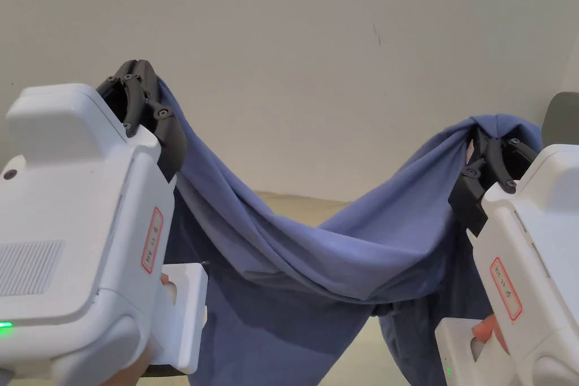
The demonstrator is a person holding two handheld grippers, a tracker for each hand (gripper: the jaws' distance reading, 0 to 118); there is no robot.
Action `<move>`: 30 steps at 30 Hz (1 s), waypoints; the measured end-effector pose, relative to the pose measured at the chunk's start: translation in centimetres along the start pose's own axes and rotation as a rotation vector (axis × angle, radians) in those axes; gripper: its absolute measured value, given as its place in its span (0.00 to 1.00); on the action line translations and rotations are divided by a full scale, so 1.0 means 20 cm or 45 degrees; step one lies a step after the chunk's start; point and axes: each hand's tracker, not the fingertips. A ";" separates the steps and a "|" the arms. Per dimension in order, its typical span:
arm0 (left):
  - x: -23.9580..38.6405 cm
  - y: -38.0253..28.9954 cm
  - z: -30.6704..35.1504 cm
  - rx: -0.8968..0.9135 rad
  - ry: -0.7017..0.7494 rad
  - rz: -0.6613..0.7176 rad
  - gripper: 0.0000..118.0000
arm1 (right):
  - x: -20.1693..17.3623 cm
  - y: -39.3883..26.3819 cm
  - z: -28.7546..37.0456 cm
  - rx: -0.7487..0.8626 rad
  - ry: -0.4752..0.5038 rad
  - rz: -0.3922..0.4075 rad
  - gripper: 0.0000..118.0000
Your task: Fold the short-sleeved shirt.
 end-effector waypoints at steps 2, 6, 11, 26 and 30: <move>0.00 -0.15 0.01 -0.059 0.009 -0.012 0.01 | -0.01 -0.14 -0.03 -0.034 0.027 0.001 0.06; -0.02 -0.42 0.06 -0.213 0.030 0.007 0.01 | -0.02 -0.43 -0.04 -0.178 0.038 -0.022 0.06; -0.05 -0.59 0.21 -0.352 0.045 -0.026 0.01 | -0.02 -0.65 0.11 -0.330 0.006 0.009 0.06; -0.19 -0.28 1.27 -0.867 0.026 -0.103 0.01 | 0.01 -0.51 1.23 -0.751 -0.020 0.031 0.06; -0.23 -0.31 1.56 -1.124 0.046 -0.099 0.01 | 0.00 -0.62 1.50 -1.002 0.015 0.059 0.06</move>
